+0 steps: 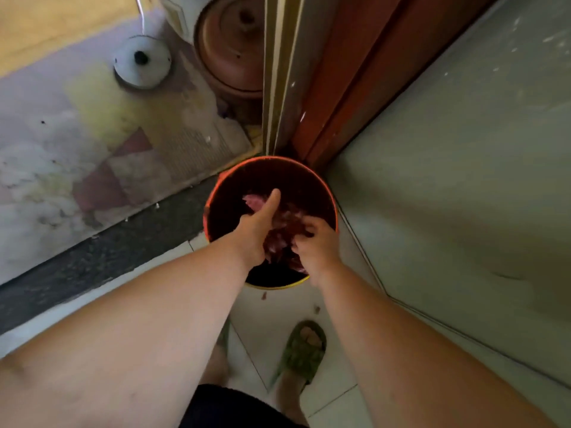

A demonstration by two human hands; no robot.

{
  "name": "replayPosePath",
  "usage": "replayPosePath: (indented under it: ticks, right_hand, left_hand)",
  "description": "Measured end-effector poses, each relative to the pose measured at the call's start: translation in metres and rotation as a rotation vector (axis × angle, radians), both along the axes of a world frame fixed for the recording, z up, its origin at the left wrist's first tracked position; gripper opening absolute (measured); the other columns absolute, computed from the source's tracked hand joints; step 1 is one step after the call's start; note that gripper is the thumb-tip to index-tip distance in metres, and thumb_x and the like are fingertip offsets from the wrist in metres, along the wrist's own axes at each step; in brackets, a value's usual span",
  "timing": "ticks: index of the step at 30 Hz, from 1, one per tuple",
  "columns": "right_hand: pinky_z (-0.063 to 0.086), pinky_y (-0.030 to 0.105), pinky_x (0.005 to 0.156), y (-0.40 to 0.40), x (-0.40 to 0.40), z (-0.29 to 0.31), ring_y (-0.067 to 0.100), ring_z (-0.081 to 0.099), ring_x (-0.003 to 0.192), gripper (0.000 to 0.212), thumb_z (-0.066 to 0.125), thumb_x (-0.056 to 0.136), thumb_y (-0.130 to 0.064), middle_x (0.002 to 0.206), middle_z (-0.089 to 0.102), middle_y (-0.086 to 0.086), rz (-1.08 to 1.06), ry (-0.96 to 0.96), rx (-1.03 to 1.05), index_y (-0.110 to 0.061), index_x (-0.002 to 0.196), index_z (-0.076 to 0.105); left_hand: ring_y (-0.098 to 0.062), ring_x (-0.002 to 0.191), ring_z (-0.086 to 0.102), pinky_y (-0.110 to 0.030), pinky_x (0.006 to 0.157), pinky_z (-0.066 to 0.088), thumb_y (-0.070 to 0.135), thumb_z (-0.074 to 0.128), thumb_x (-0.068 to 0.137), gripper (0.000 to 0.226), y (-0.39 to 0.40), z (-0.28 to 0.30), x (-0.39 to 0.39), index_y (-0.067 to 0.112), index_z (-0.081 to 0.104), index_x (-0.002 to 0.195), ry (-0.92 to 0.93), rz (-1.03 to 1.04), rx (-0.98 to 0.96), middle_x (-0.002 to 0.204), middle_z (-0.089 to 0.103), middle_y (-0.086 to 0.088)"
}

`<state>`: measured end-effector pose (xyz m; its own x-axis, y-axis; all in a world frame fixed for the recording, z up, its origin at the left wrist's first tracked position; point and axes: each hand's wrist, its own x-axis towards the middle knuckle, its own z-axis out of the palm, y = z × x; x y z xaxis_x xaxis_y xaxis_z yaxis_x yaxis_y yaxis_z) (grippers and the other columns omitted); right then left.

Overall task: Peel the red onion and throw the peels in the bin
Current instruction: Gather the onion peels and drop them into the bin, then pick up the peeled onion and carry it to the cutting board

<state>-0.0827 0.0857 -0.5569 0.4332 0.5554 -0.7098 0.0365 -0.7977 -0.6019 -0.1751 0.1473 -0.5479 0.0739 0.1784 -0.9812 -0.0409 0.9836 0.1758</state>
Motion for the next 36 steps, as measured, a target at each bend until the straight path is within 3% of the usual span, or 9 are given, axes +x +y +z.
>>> replayPosePath:
  ticks: [4, 7, 9, 11, 14, 19, 26, 31, 36]
  right_hand:
    - [0.054, 0.04, 0.092, -0.017, 0.002, 0.007, 0.025, 0.059, 0.111, 0.034, 0.054, 0.09, -0.007, 0.126, 0.058, 0.011, 0.058, -0.107, -0.001, -0.014, 0.122, 0.059]
    - [0.047, 0.02, 0.06, -0.047, 0.008, 0.04, 0.018, 0.064, 0.075, 0.01, 0.06, 0.089, -0.015, 0.09, 0.071, 0.009, -0.005, -0.268, 0.024, -0.012, 0.094, 0.068]
    - [0.046, 0.023, 0.071, -0.068, 0.013, 0.065, 0.024, 0.066, 0.087, 0.013, 0.056, 0.09, -0.012, 0.09, 0.068, 0.006, -0.05, -0.257, 0.017, -0.014, 0.099, 0.065]
    - [0.036, 0.023, 0.101, -0.091, 0.018, 0.095, 0.018, 0.047, 0.125, 0.043, 0.054, 0.089, -0.003, 0.127, 0.05, 0.002, 0.063, -0.207, -0.03, -0.019, 0.129, 0.051]
    - [0.016, 0.018, 0.109, -0.138, 0.026, 0.156, 0.007, 0.022, 0.139, 0.062, 0.053, 0.09, -0.004, 0.157, 0.017, -0.001, 0.084, -0.15, -0.137, -0.027, 0.144, 0.032]
    - [0.026, 0.027, 0.114, -0.244, 0.038, 0.285, 0.023, 0.036, 0.137, 0.046, 0.051, 0.089, -0.001, 0.147, 0.04, 0.01, -0.096, -0.132, -0.273, -0.011, 0.133, 0.049]
    - [0.034, 0.031, 0.109, -0.38, 0.027, 0.436, 0.022, 0.049, 0.124, 0.039, 0.052, 0.086, -0.001, 0.131, 0.054, 0.01, -0.558, -0.206, -0.248, -0.008, 0.124, 0.057]
    - [0.04, 0.025, 0.089, -0.449, 0.016, 0.481, 0.024, 0.052, 0.12, 0.036, 0.058, 0.086, 0.003, 0.122, 0.057, 0.007, -0.947, -0.316, -0.095, -0.011, 0.119, 0.06]
    - [0.043, 0.02, 0.084, -0.477, 0.05, 0.5, 0.016, 0.051, 0.11, 0.048, 0.067, 0.083, -0.001, 0.128, 0.051, 0.01, -1.188, -0.433, 0.084, -0.012, 0.128, 0.052]
  left_hand:
    - [-0.034, 0.093, 0.067, -0.048, 0.078, 0.051, 0.079, 0.042, 0.075, 0.071, 0.001, -0.001, 0.005, 0.016, 0.065, 0.099, -0.19, 0.035, -0.091, 0.086, 0.076, -0.013]
    - [-0.034, 0.098, 0.068, -0.048, 0.092, 0.053, 0.049, 0.052, 0.089, 0.043, -0.014, 0.016, 0.009, 0.013, 0.069, 0.105, 0.161, -0.089, 0.213, 0.105, 0.073, -0.014]
    - [-0.036, 0.107, 0.064, -0.046, 0.099, 0.049, 0.018, 0.057, 0.09, 0.024, -0.028, 0.035, 0.005, 0.014, 0.07, 0.109, 0.375, -0.253, 0.465, 0.112, 0.07, -0.016]
    - [-0.036, 0.119, 0.056, -0.045, 0.105, 0.044, -0.001, 0.052, 0.086, 0.042, -0.049, 0.06, 0.002, 0.013, 0.062, 0.124, 0.369, -0.549, 0.588, 0.127, 0.063, -0.016]
    - [-0.031, 0.136, 0.036, -0.035, 0.116, 0.026, 0.01, 0.058, 0.088, 0.052, -0.098, 0.117, 0.008, 0.017, 0.047, 0.139, 0.408, -1.174, 0.716, 0.151, 0.041, -0.009]
    - [-0.024, 0.125, 0.052, -0.027, 0.103, 0.038, 0.02, 0.054, 0.092, 0.036, -0.202, 0.25, 0.025, 0.016, 0.059, 0.128, 0.13, -1.376, 0.573, 0.137, 0.056, -0.007]
    - [-0.017, 0.118, 0.057, -0.025, 0.102, 0.041, 0.019, 0.056, 0.09, 0.028, -0.271, 0.393, 0.019, 0.019, 0.066, 0.116, -0.071, -1.802, 0.768, 0.125, 0.065, -0.001]
    - [-0.008, 0.119, 0.054, -0.02, 0.102, 0.037, 0.024, 0.056, 0.09, 0.028, -0.266, 0.443, 0.037, 0.026, 0.063, 0.117, -0.233, -2.13, 0.965, 0.124, 0.063, 0.008]
    - [-0.01, 0.114, 0.057, -0.021, 0.101, 0.038, 0.018, 0.059, 0.09, 0.025, -0.263, 0.485, 0.119, 0.021, 0.066, 0.114, -0.334, -2.084, 1.227, 0.119, 0.065, 0.006]
